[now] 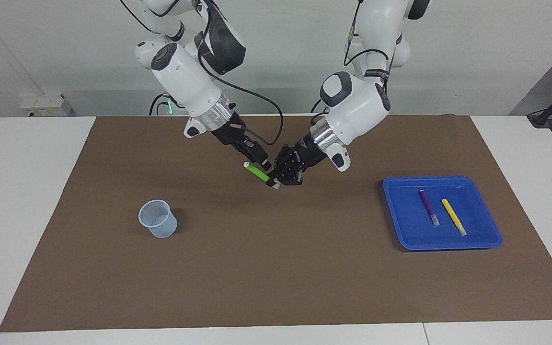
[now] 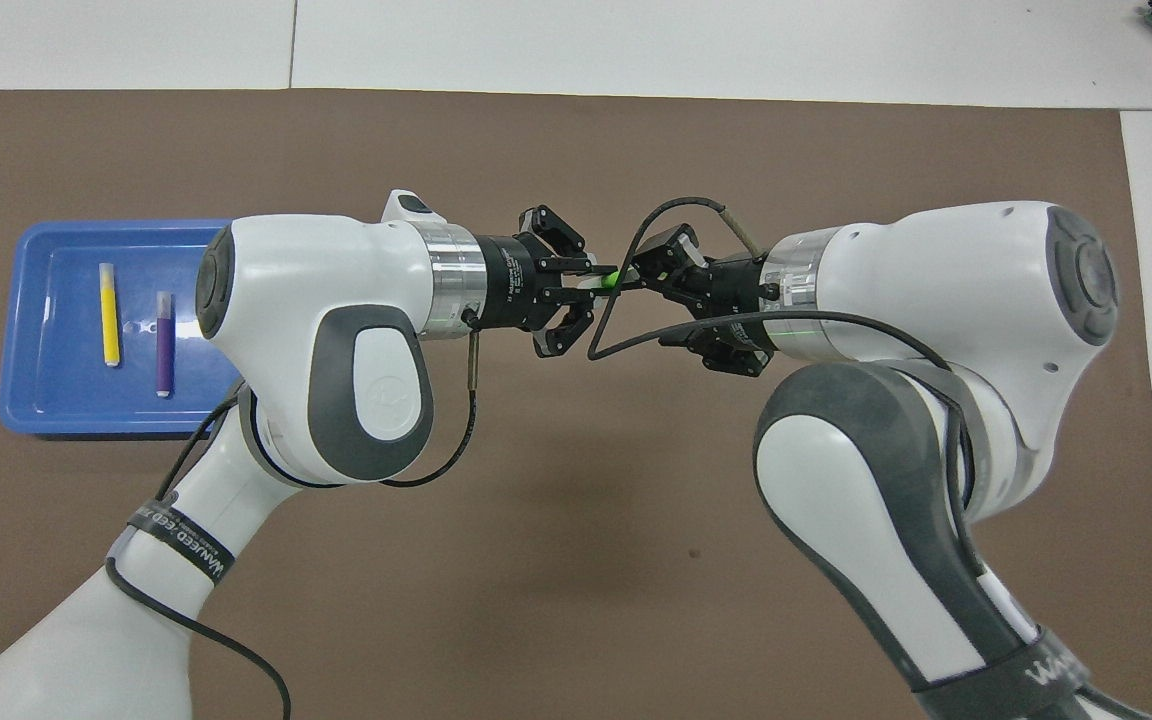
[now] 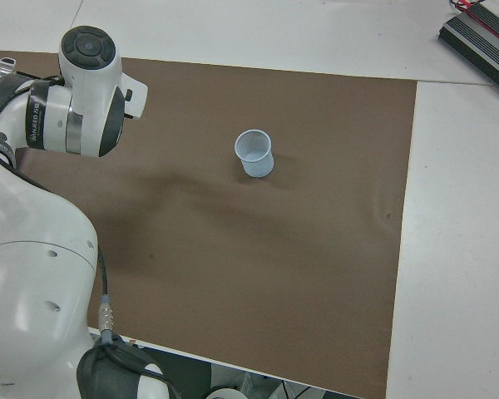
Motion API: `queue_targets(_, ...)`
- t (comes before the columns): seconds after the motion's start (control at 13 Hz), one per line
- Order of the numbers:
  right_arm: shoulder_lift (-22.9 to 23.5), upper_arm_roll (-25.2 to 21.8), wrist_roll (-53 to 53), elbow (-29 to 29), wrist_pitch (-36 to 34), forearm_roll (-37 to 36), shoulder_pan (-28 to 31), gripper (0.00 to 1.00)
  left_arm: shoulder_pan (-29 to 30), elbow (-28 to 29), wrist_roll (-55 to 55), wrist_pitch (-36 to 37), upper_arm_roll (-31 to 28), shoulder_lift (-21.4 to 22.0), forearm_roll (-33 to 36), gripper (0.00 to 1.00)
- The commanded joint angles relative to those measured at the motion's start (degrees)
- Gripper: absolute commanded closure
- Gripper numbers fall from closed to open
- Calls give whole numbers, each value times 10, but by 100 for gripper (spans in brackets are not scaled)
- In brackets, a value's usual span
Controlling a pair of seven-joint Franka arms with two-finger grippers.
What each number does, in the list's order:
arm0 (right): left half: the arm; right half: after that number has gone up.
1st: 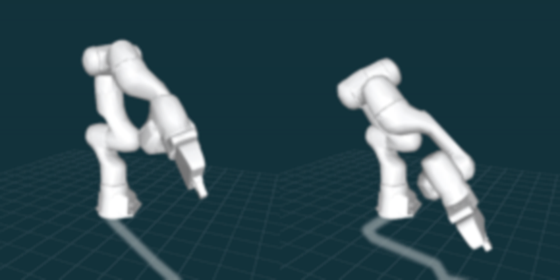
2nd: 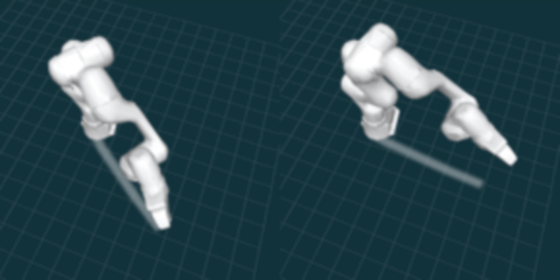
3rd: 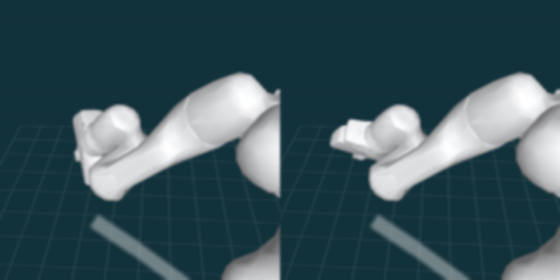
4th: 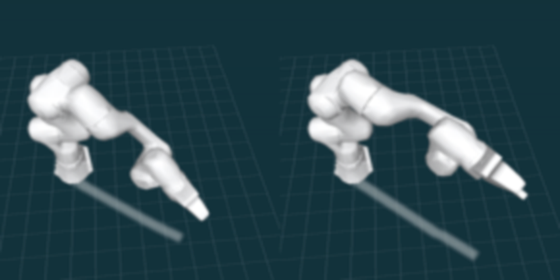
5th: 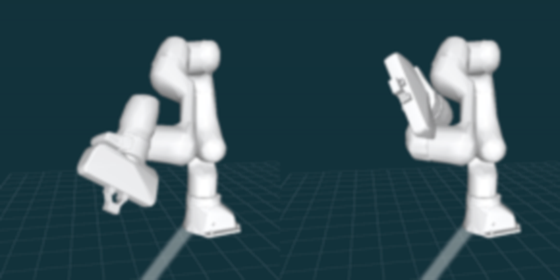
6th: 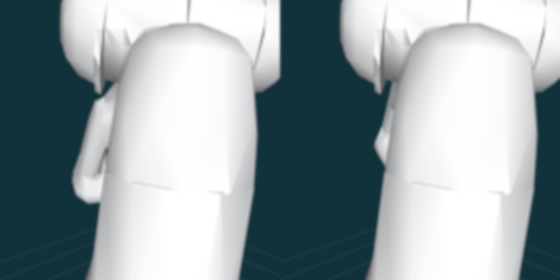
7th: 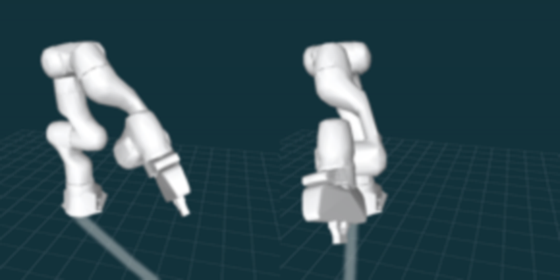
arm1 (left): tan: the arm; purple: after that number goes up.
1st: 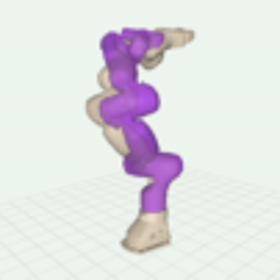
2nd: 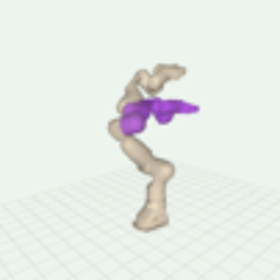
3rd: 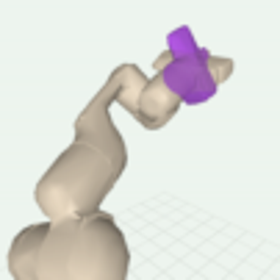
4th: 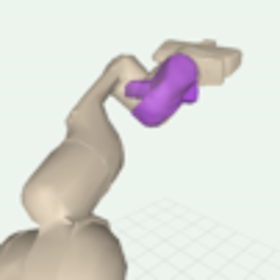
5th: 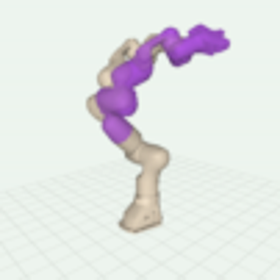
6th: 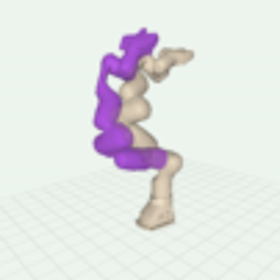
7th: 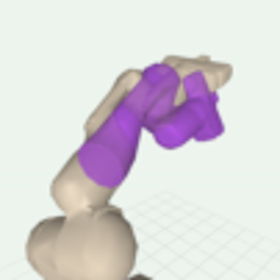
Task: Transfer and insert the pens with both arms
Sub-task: 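Close the right gripper on the green pen's free end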
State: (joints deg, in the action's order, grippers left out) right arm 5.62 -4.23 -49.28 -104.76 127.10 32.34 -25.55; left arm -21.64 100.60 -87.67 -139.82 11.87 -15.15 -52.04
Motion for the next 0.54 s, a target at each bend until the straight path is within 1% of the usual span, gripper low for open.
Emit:
queue_targets(0.0,-2,3,22,3,-2,-19,12,28,-1,10,1,-6,-2,7,-10,100)
queue_targets(0.46,2,5,18,10,10,-17,14,28,-1,11,2,-6,-2,7,-9,100)
